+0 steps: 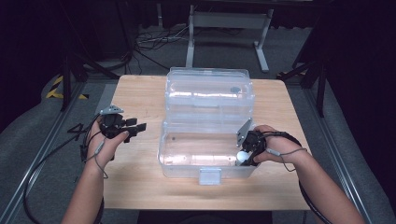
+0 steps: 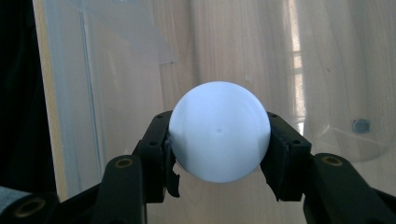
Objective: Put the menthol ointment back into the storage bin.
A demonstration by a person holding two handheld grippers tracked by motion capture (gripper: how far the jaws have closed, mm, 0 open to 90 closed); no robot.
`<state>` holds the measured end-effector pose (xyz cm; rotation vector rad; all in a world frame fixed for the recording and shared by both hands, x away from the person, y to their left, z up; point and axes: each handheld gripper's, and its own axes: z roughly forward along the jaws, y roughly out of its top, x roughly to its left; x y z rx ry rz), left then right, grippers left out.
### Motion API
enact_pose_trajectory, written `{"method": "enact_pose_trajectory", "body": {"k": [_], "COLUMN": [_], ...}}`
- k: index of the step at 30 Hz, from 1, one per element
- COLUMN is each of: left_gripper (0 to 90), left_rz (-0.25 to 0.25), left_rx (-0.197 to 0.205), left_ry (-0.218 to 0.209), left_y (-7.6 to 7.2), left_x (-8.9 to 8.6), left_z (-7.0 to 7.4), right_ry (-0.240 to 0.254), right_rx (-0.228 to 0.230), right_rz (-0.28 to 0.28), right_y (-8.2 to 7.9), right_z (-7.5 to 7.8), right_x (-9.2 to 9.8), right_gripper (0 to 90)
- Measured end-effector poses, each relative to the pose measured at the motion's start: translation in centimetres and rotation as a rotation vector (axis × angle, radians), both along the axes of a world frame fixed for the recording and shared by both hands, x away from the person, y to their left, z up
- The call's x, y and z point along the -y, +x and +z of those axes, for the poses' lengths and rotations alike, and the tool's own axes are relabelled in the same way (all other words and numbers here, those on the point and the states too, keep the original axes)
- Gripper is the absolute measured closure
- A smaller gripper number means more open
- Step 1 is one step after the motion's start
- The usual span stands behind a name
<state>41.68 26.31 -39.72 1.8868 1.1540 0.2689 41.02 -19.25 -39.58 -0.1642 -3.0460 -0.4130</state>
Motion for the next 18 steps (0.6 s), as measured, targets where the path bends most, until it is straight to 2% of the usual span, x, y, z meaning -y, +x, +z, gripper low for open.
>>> {"method": "enact_pose_trajectory", "body": {"k": [18], "left_gripper": [46.3], "left_rz": [-0.004], "left_rx": [-0.008], "left_ry": [0.005], "left_y": [0.05], "left_x": [0.05], "left_z": [-0.14], "right_ry": [-0.06], "right_rx": [0.0], "right_rz": [0.008], "right_y": [-0.05], "right_z": [-0.04], "right_x": [-0.32], "right_gripper": [50.0]}}
